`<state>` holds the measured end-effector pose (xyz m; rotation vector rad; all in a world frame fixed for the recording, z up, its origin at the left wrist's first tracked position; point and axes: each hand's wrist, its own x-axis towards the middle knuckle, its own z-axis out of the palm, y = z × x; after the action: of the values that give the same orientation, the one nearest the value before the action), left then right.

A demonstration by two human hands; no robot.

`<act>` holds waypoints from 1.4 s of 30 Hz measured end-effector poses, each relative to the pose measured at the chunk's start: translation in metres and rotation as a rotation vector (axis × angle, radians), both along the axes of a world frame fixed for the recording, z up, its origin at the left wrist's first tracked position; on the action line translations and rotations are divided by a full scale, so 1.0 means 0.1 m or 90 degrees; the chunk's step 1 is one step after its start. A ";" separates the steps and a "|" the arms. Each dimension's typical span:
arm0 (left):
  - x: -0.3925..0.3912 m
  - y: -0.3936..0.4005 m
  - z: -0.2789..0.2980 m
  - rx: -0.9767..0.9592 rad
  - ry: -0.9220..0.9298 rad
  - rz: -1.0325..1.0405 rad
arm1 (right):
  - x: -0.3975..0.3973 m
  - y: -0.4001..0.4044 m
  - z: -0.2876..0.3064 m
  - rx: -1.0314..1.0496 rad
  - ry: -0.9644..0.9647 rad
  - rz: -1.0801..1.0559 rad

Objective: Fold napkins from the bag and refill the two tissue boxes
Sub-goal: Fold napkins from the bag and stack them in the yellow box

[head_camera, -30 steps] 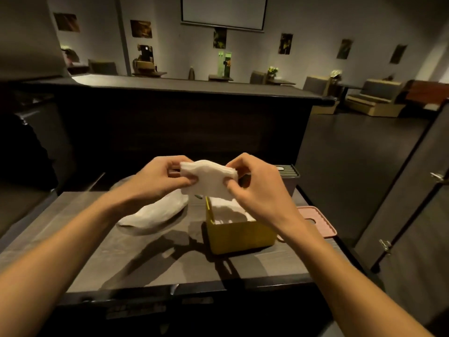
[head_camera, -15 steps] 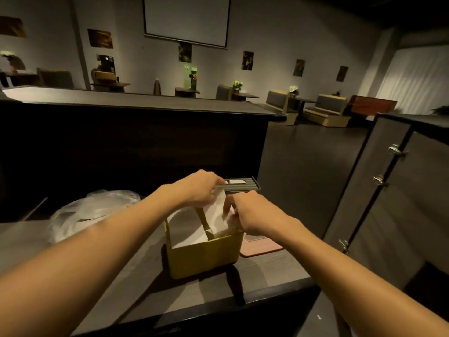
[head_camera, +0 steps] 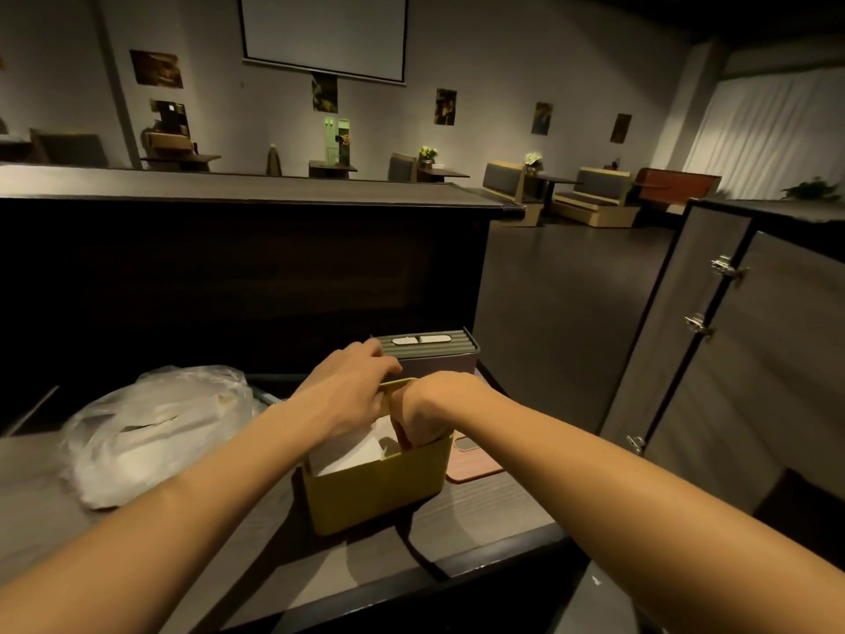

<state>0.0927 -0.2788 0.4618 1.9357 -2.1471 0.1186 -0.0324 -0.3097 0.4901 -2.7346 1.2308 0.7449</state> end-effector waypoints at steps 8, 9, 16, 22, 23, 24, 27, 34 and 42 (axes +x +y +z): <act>0.10 0.06 -0.29 0.033 0.014 0.019 | 0.08 0.16 0.07 -0.064 -0.003 0.036; 0.10 0.06 -0.29 0.037 0.019 0.020 | 0.09 0.17 0.05 -0.058 -0.003 0.042; 0.12 0.11 -0.17 0.055 0.155 0.020 | 0.05 0.14 0.13 -0.082 -0.047 0.011; 0.45 0.35 0.25 0.036 0.174 0.035 | 0.25 0.26 0.62 -0.221 -0.258 0.040; 0.55 0.42 0.32 0.031 0.165 0.048 | 0.36 0.29 0.67 -0.227 -0.295 0.048; 0.68 0.51 0.37 0.030 0.158 0.068 | 0.51 0.33 0.70 -0.221 -0.329 0.061; 1.14 0.82 0.45 0.022 0.147 0.145 | 0.99 0.50 0.64 -0.169 -0.395 0.109; 1.91 1.38 0.09 0.085 0.126 0.250 | 1.82 0.79 0.06 -0.063 -0.340 0.162; 2.00 1.25 -0.46 0.125 0.076 0.182 | 1.90 0.63 -0.39 -0.047 -0.226 0.124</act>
<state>0.2931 -0.1533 0.4154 2.2890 -1.8562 -0.1597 0.1574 -0.2471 0.4507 -2.9049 0.9463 0.2083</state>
